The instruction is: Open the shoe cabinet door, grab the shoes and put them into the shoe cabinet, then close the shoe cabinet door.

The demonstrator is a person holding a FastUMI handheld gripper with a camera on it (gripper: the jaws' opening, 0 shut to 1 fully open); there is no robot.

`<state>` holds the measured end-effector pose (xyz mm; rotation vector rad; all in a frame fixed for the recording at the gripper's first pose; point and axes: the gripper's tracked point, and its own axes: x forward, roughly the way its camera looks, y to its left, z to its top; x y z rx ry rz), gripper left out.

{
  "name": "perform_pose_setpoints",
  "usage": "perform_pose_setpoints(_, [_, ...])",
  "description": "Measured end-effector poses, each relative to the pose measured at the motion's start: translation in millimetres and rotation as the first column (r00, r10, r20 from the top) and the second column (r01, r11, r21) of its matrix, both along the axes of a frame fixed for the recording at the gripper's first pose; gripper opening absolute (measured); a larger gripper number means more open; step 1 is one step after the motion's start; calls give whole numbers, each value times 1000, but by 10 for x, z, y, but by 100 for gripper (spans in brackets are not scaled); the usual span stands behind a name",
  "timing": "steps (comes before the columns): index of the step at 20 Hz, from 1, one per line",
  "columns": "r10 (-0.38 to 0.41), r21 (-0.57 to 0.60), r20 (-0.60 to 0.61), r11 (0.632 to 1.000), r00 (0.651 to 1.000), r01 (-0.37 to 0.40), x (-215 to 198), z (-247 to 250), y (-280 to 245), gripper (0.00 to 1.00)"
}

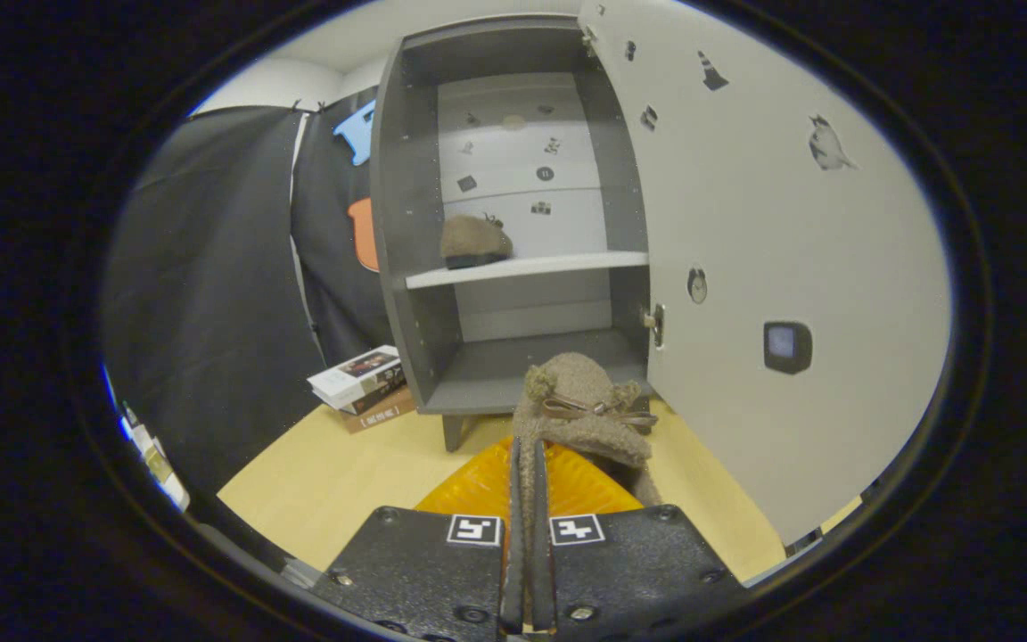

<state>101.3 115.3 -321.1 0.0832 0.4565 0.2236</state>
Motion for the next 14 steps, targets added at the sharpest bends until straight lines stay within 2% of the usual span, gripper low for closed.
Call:
perform_pose_setpoints(8, [-9, -7, 161, 1000, 987, 10, 374, 1028, 35, 7])
perform_pose_setpoints(14, [-21, -104, 269, 993, 963, 50, 1112, 1685, 7, 7])
